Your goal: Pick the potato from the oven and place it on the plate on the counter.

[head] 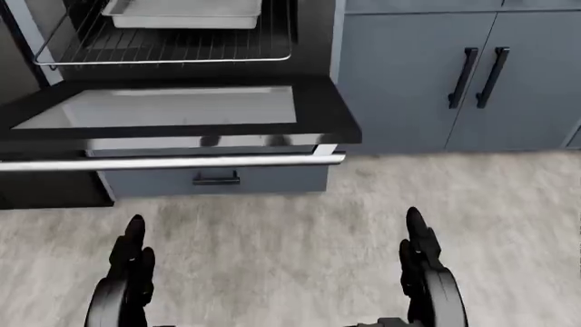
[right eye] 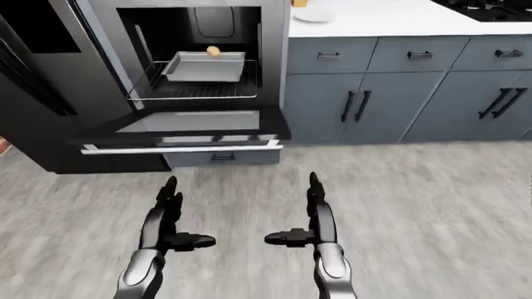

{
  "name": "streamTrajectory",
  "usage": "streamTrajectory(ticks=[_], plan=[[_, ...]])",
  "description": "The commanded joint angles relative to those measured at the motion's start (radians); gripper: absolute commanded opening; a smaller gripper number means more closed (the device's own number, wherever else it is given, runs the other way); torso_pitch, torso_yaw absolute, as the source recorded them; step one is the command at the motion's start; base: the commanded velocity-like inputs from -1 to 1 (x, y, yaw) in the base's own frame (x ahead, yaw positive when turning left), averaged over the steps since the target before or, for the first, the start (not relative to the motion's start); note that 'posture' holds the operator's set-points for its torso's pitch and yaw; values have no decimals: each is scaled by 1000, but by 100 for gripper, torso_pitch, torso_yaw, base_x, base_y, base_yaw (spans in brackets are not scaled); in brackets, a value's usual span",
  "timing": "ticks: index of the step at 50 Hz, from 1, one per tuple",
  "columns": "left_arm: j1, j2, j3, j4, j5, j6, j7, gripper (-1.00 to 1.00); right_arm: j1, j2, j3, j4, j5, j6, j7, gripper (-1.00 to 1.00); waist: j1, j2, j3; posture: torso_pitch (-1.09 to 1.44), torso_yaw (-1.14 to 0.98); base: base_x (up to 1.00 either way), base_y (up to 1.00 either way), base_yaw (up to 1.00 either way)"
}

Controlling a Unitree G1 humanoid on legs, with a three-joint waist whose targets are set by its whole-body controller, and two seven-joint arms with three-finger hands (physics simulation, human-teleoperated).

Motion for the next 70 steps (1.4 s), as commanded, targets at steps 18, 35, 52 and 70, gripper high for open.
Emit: streamTrajectory(ticks=[18, 35, 52, 70], plan=[[-631, 212, 124, -413, 14, 601, -52, 100, -597, -167, -109, -434, -6, 467, 39, 100, 9, 2, -87, 0, 0, 0, 0, 0], [-736, 276, 138, -464, -29, 679, -11, 100, -672, -222, -109, -502, 39, 536, 2, 100, 1, -14, -41, 0, 0, 47, 0, 0], [-715, 291, 150, -505, -9, 696, -28, 100, -701, -223, -113, -531, 40, 584, -1, 100, 23, 19, -54, 0, 0, 41, -70, 0], [-713, 290, 149, -541, 23, 722, -43, 100, -689, -229, -119, -555, 42, 591, -3, 100, 0, 51, -44, 0, 0, 37, -87, 0]])
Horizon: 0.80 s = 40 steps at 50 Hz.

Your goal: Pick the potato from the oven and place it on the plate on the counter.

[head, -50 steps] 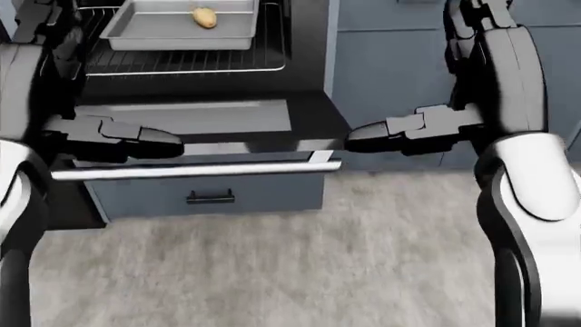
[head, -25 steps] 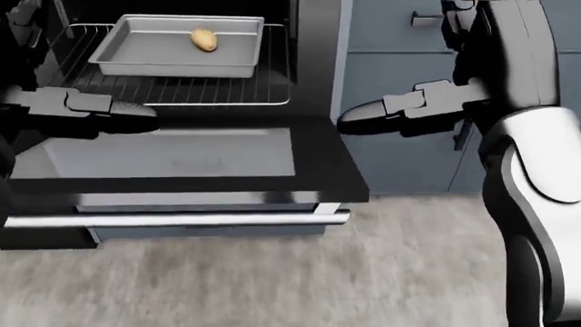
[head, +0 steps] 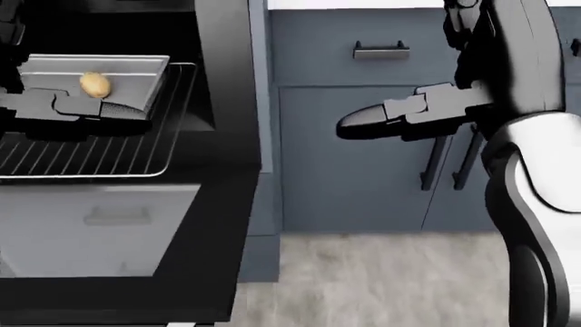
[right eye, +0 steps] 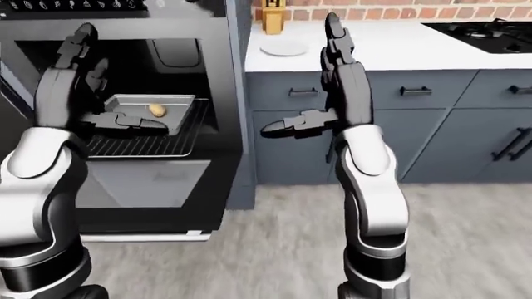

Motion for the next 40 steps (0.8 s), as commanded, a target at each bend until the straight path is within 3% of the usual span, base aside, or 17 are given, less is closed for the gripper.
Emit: streamTrajectory(ticks=[1, 3, 5, 6, 8, 9, 11, 13, 15, 19, 20, 28, 30, 31, 33, 35, 40], plan=[[-44, 8, -9, -36, -1, -26, -6, 100, -43, -18, -35, -39, -9, -27, -13, 100, -5, 7, -42, 0, 0, 31, -95, 0], [-38, 9, -9, -37, 3, -31, -8, 100, -45, -18, -35, -40, -9, -25, -12, 100, 4, 17, -44, 0, 0, 31, -90, 0], [-35, 8, -6, -40, 5, -30, -11, 100, -45, -20, -34, -39, -11, -26, -12, 100, 22, -6, -36, 0, 0, 30, -68, 0], [-34, 8, -6, -41, 6, -29, -12, 100, -45, -21, -33, -40, -13, -24, -10, 100, 25, -41, -28, 0, 0, 19, -21, 0], [-32, 8, -5, -42, 8, -30, -13, 100, -45, -20, -30, -40, -16, -27, -12, 100, -16, -192, -51, 0, 0, 16, -18, 0], [-32, 9, -4, -45, 9, -28, -14, 100, -45, -18, -27, -43, -17, -25, -9, 100, 6, -112, -37, 0, 0, 16, -19, 0], [-34, 11, 0, -51, 7, -22, -17, 100, -49, -19, -26, -44, -21, -23, -6, 100, -14, -115, -54, 0, 0, 16, -18, 0], [-30, 13, 3, -49, 9, -25, -18, 100, -48, -19, -25, -43, -25, -21, -2, 100, -15, -97, -35, 0, 0, 10, -4, 0], [-25, 15, 3, -55, 10, -22, -20, 100, -56, -20, -19, -43, -41, -15, -2, 100, -16, -90, -41, 0, 0, 0, 0, 0], [-24, 17, 6, -61, 10, -18, -21, 100, -48, -12, -23, -54, -40, -7, 7, 100, -12, -82, -28, 0, 0, 0, 0, 0], [-24, 17, 6, -63, 10, -17, -22, 100, -48, -16, -25, -55, -43, -13, 10, 100, -3, -77, -40, 0, 0, 0, 0, 25], [-15, 27, 19, -81, 9, -6, -24, 100, -53, -15, -28, -64, -25, -6, 13, 100, 4, -21, -53, 0, 0, 0, 0, 73], [-14, 29, 20, -81, 8, -7, -23, 100, -54, -16, -27, -64, -25, -6, 15, 100, 6, 7, -61, 0, 0, 0, 0, 73], [-12, 31, 22, -80, 8, -10, -24, 100, -54, -15, -24, -65, -23, -6, 18, 100, 16, -25, -53, 0, 0, 0, 0, 73], [-10, 33, 21, -81, 9, -10, -25, 100, -54, -15, -23, -65, -24, -6, 20, 100, 15, 13, -41, 0, 0, 0, 0, 73], [-10, 39, 26, -87, 7, -3, -29, 100, -59, -14, -21, -60, -26, -6, 20, 100, 31, -3, -55, 0, 0, 0, 0, 73], [-9, 40, 28, -96, 7, 5, -29, 100, -66, -9, -16, -62, -26, 0, 23, 100, 19, -52, -37, 0, 0, 0, 0, 73]])
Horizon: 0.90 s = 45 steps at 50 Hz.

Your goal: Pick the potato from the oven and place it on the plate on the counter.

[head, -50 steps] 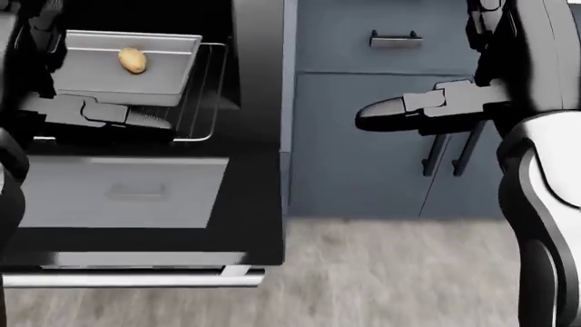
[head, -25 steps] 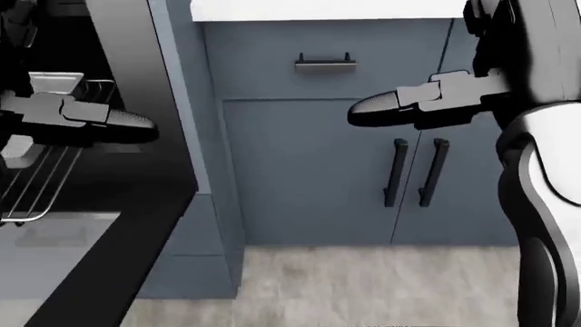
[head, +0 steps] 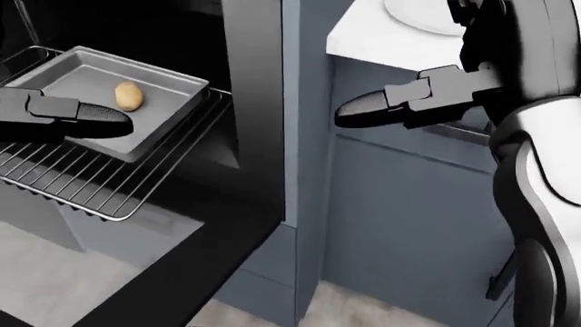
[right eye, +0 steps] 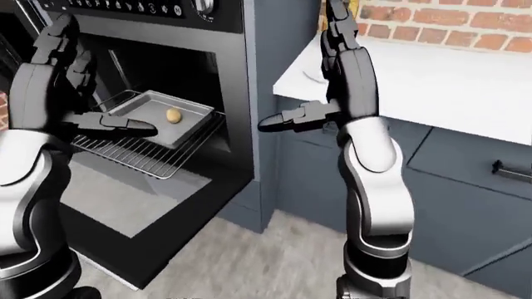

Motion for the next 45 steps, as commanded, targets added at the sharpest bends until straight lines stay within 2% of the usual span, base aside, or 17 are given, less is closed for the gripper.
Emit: streamTrajectory(ticks=[1, 3, 4, 5, 8, 15, 17, 19, 20, 21, 24, 30, 33, 34, 36, 38, 45], plan=[[-22, 6, 0, -15, 0, -24, 0, 100, -19, -9, -7, -19, -8, -23, -4, 100, -7, -3, -13, 0, 0, 0, 0, 73], [-19, 5, -1, -16, 0, -25, -1, 100, -17, -7, -7, -23, -9, -20, -2, 100, -11, -67, -27, 0, 0, 0, 0, 73], [-17, 4, 0, -15, 0, -28, -1, 100, -16, -7, -10, -22, -9, -19, -2, 100, -10, -58, -42, 0, 0, 0, 0, 73], [-12, 4, 1, -9, 4, -36, 0, 100, -18, -8, -11, -25, -9, -17, -2, 100, -20, -46, -19, 0, 0, 0, 0, 73], [-8, 5, -1, -12, 9, -36, -2, 100, -18, -9, -12, -28, -10, -14, -2, 100, -14, -42, -30, 0, 0, 0, 0, 73], [-9, 5, -3, -16, 19, -35, -8, 100, -47, -30, -24, -64, 1, -56, 1, 100, -19, 27, -21, 0, 0, 0, 0, 73], [-8, 6, 1, -17, 20, -34, -9, 100, -90, -45, -32, -92, 10, -69, 6, 100, -22, 58, -23, 0, 0, 0, 0, 73], [-6, 5, 1, -19, 22, -33, -10, 100, -121, -62, -15, -117, 9, -101, 23, 100, -24, 117, -37, 0, 0, 0, 0, 73], [-7, 3, 2, -19, 21, -35, -9, 100, -131, -57, -12, -124, 10, -107, 27, 100, -22, 118, -48, 0, 0, 0, 0, 73], [-5, 3, 1, -18, 22, -37, -10, 100, -135, -53, -7, -136, 17, -106, 37, 100, -18, 106, -32, 0, 0, 0, 0, 73], [-1, 4, 6, -22, 19, -38, -12, 100, -123, -46, 4, -138, 3, -111, 53, 100, -8, 74, -35, 0, 0, 0, 0, 73], [9, 7, 7, -27, 23, -42, -13, 100, -106, -20, 18, -127, -24, -120, 77, 100, -15, -1, -7, 0, 0, 0, 0, 73], [9, 6, 7, -26, 23, -42, -13, 100, -100, -12, 20, -125, -35, -122, 86, 100, -14, -81, -22, 0, 0, 0, 0, 72], [10, 8, 6, -25, 26, -44, -14, 100, -103, -11, 17, -124, -36, -121, 87, 100, -22, -43, -16, 0, 0, 0, 0, 72], [9, 7, 6, -24, 28, -43, -14, 100, -94, -9, 18, -126, -37, -124, 92, 100, -13, -53, -14, 0, 0, 0, 0, 72], [6, 8, 7, -27, 28, -39, -15, 100, -92, -8, 17, -123, -40, -124, 95, 100, -9, -37, -22, 0, 0, 0, 0, 72], [-3, 15, 7, -30, 33, -33, -23, 100, -91, 0, 20, -119, -42, -125, 99, 100, -23, 54, -13, 0, 0, 0, 0, 72]])
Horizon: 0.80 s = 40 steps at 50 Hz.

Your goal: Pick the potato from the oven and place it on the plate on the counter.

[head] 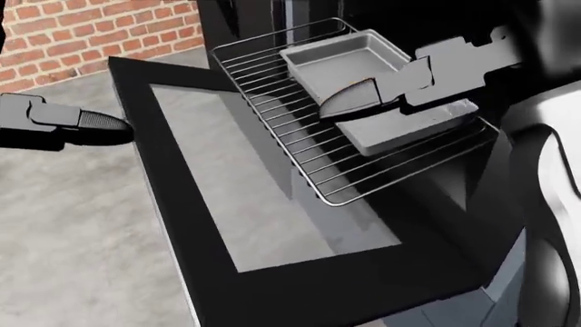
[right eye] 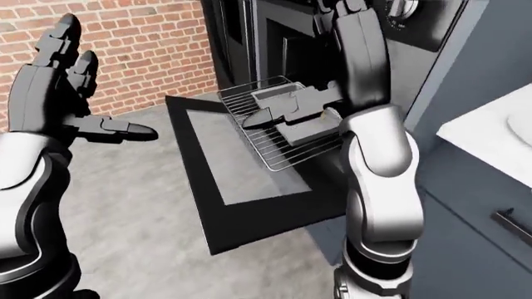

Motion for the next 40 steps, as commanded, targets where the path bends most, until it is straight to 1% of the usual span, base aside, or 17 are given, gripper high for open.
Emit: streamTrajectory(ticks=[1, 2, 5, 8, 13, 16, 17, 21, 22, 24, 25, 28, 32, 33, 35, 36, 40], plan=[[-21, 13, 13, -17, 8, -17, 4, 100, -26, 1, 5, -17, 1, -22, 0, 100, 3, 9, -22, 0, 0, 0, 0, 73], [-19, 11, 12, -18, 9, -17, 4, 100, -22, 2, 6, -14, -1, -24, 1, 100, 2, 45, -35, 0, 0, 0, 0, 72], [-11, 9, 14, -19, 11, -23, 4, 100, -20, 4, 7, -11, -5, -28, 3, 100, 16, 27, -31, 0, 0, 0, 0, 72], [-8, 7, 15, -24, 10, -22, 3, 100, 4, 14, 15, -9, -10, -39, 5, 100, 24, -11, -33, 0, 0, 0, 0, 73], [2, 6, 16, -21, 13, -34, 3, 100, 39, 31, 38, 15, -74, -25, 32, 100, 19, -53, 5, 0, 0, 0, 0, 15], [5, 3, 18, -22, 11, -33, 4, 100, 39, 38, 33, 22, -87, -13, 32, 100, 32, -116, -19, 0, 0, 0, 0, 0], [7, 2, 17, -20, 11, -36, 5, 100, 39, 46, 32, 17, -80, -11, 34, 100, 24, -68, -3, 0, 0, 0, 0, 0], [11, 2, 18, -19, 11, -40, 4, 100, 41, 61, 28, 6, -60, 14, 33, 100, 9, -50, -35, 0, 0, 0, -7, 0], [10, 2, 19, -19, 10, -39, 5, 100, 40, 59, 28, 7, -58, 13, 31, 100, 8, -14, -21, 0, 0, 0, -30, 0], [9, 2, 19, -20, 10, -36, 5, 100, 44, 57, 32, 7, -56, 11, 31, 100, 9, -8, -27, 0, 0, 5, -65, 0], [7, 4, 19, -20, 10, -36, 5, 100, 45, 53, 34, 9, -59, 6, 31, 100, 0, 20, -18, 0, 0, 23, -100, 0], [6, 7, 22, -23, 10, -31, 5, 100, 47, 52, 34, 7, -57, 5, 33, 100, 11, 23, -21, 0, 0, 26, -98, 0], [2, 11, 24, -32, 9, -20, 4, 100, 58, 49, 55, 13, -77, -8, 45, 100, 37, -7, 4, 0, 0, 30, -59, 0], [2, 12, 25, -33, 8, -19, 5, 100, 63, 48, 66, 18, -101, -18, 51, 100, 44, -79, 2, 0, 0, 0, 0, 0], [4, 14, 26, -35, 8, -18, 4, 100, 70, 62, 68, 24, -114, -23, 61, 100, 17, -150, 1, 0, 0, 0, 0, 0], [4, 15, 28, -37, 7, -17, 4, 100, 71, 67, 67, 23, -119, -24, 69, 100, 18, -97, 15, 0, 0, 0, 0, 0], [1, 19, 29, -41, 6, -11, 2, 100, 70, 74, 66, 8, -122, -9, 94, 100, -1, -46, -6, 0, 0, 0, 0, 0]])
